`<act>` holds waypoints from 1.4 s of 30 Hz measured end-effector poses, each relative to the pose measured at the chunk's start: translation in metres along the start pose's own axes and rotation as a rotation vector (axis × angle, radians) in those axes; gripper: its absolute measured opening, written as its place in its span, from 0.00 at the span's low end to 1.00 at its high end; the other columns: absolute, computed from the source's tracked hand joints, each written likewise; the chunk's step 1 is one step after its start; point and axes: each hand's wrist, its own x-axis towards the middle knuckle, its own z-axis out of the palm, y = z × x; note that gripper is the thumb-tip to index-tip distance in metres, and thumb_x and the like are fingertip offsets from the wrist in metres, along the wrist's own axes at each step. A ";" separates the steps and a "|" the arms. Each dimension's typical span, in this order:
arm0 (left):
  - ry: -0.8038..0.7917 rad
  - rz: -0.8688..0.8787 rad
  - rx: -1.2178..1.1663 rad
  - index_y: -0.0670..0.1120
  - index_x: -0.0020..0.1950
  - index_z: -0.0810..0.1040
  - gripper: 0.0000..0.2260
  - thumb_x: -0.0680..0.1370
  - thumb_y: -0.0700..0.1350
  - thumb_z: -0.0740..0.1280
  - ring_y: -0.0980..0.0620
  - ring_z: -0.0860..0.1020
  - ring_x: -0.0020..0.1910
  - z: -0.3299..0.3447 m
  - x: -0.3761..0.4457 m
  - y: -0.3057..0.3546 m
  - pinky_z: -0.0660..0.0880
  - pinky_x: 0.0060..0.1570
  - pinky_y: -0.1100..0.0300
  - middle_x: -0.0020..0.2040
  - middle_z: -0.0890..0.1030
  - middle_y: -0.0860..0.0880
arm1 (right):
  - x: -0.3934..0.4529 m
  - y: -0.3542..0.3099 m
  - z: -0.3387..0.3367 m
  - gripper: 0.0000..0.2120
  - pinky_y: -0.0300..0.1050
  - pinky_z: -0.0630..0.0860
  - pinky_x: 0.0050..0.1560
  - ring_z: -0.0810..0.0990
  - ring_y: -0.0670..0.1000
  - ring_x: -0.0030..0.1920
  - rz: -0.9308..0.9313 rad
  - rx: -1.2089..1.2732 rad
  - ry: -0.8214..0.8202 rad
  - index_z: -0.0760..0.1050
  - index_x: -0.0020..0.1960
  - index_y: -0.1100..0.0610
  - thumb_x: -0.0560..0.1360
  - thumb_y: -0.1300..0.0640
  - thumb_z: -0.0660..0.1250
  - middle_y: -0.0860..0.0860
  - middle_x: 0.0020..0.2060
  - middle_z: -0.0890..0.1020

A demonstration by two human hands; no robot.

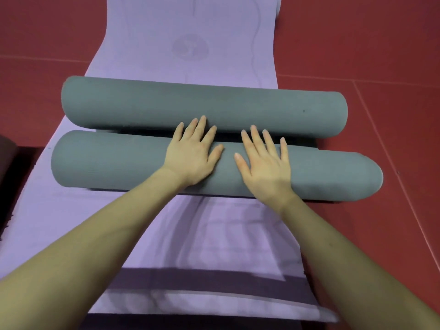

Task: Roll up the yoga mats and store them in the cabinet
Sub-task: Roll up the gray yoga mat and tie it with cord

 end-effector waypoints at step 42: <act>0.281 0.362 0.088 0.44 0.67 0.73 0.48 0.52 0.64 0.80 0.36 0.78 0.48 0.013 -0.034 -0.011 0.73 0.51 0.46 0.55 0.78 0.36 | -0.020 0.023 -0.012 0.49 0.65 0.62 0.65 0.74 0.56 0.62 -0.190 -0.054 0.005 0.71 0.68 0.56 0.51 0.43 0.81 0.54 0.63 0.76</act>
